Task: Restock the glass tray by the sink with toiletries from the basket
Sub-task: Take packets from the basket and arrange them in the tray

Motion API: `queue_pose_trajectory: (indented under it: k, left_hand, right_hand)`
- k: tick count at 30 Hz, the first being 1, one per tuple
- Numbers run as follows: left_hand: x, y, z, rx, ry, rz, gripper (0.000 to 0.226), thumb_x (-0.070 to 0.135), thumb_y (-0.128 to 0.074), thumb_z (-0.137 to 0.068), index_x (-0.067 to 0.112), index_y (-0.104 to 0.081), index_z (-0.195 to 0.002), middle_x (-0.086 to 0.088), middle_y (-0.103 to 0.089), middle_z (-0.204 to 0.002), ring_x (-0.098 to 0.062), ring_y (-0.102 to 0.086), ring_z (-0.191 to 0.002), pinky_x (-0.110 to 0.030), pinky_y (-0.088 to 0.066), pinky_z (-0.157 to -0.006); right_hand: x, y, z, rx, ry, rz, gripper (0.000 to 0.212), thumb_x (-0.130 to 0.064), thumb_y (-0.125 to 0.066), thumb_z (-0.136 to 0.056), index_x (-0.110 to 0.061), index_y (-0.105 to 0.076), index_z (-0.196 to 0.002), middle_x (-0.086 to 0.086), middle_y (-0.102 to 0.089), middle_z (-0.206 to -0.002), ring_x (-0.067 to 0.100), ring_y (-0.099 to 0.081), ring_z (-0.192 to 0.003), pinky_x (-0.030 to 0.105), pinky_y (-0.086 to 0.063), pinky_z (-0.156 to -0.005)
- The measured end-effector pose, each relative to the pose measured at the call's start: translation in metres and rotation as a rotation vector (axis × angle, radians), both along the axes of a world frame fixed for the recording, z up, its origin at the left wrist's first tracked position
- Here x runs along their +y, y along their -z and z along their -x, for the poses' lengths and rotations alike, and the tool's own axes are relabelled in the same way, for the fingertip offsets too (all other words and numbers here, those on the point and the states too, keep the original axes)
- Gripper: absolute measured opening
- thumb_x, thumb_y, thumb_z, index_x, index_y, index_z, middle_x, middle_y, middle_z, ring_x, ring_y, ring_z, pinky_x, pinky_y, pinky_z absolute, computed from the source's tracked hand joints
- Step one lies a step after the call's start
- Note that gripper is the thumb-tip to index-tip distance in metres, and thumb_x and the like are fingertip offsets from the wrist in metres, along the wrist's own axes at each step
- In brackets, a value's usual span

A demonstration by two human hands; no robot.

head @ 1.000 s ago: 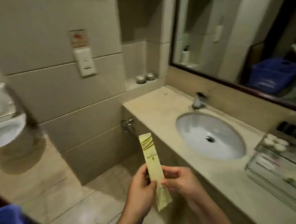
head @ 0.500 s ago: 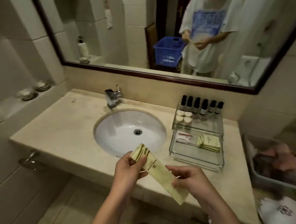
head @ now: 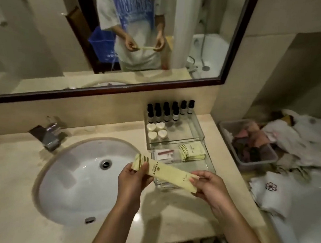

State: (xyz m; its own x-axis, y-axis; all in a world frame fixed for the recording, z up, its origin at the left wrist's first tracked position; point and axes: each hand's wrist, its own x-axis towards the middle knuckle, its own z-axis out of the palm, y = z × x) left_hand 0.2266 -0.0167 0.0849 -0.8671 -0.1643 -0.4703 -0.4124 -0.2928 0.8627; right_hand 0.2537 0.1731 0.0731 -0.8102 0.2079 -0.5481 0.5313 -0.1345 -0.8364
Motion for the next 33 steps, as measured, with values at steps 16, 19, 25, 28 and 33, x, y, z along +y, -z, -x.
queue_pose_trajectory:
  k: [16, 19, 25, 28, 33]
  left_hand:
    - [0.073, 0.118, 0.083, -0.213, 0.355, 0.926, 0.014, 0.017, -0.054, -0.092, 0.011, -0.064, -0.101, -0.003, -0.068, -0.091, -0.019, -0.064, -0.084, -0.018, -0.04, -0.055]
    - [0.077, 0.132, 0.091, -0.231, 0.495, 1.17, 0.025, 0.017, -0.044, -0.095, 0.016, -0.056, -0.117, -0.008, -0.067, -0.103, -0.026, -0.062, -0.093, -0.027, -0.04, -0.066]
    - [0.077, 0.139, 0.087, -0.285, 0.895, 1.444, 0.033, 0.008, -0.043, -0.091, 0.017, -0.05, -0.122, -0.006, -0.061, -0.107, -0.024, -0.053, -0.101, -0.033, -0.044, -0.071]
    - [0.079, 0.137, 0.09, -0.299, 0.962, 1.506, 0.031, 0.008, -0.044, -0.091, 0.014, -0.049, -0.121, -0.008, -0.055, -0.113, -0.026, -0.051, -0.107, -0.033, -0.043, -0.074]
    - [0.08, 0.133, 0.095, -0.324, 1.019, 1.506, 0.036, 0.01, -0.048, -0.091, 0.015, -0.046, -0.126, -0.008, -0.05, -0.12, -0.027, -0.05, -0.112, -0.034, -0.044, -0.078]
  right_hand:
    - [0.093, 0.118, 0.12, -0.135, -0.373, -0.631, 0.026, -0.012, -0.064, -0.086, -0.015, -0.062, -0.112, 0.002, -0.067, -0.103, 0.018, -0.061, -0.092, 0.02, -0.043, -0.067]
    - [0.092, 0.135, 0.138, -0.146, -0.533, -0.744, 0.023, -0.015, -0.063, -0.086, -0.02, -0.062, -0.108, -0.013, -0.06, -0.078, 0.017, -0.061, -0.086, 0.026, -0.049, -0.075]
    - [0.088, 0.155, 0.134, -0.157, -0.702, -0.866, 0.022, -0.022, -0.065, -0.084, -0.02, -0.062, -0.107, 0.003, -0.068, -0.108, 0.024, -0.062, -0.099, 0.031, -0.05, -0.085]
    - [0.087, 0.157, 0.135, -0.175, -0.745, -0.842, 0.027, -0.021, -0.065, -0.085, -0.016, -0.062, -0.112, 0.005, -0.065, -0.113, 0.024, -0.06, -0.104, 0.029, -0.046, -0.086]
    - [0.082, 0.158, 0.13, -0.132, -0.773, -0.858, 0.04, -0.015, -0.067, -0.082, -0.014, -0.056, -0.12, 0.007, -0.062, -0.116, 0.024, -0.059, -0.106, 0.028, -0.046, -0.086]
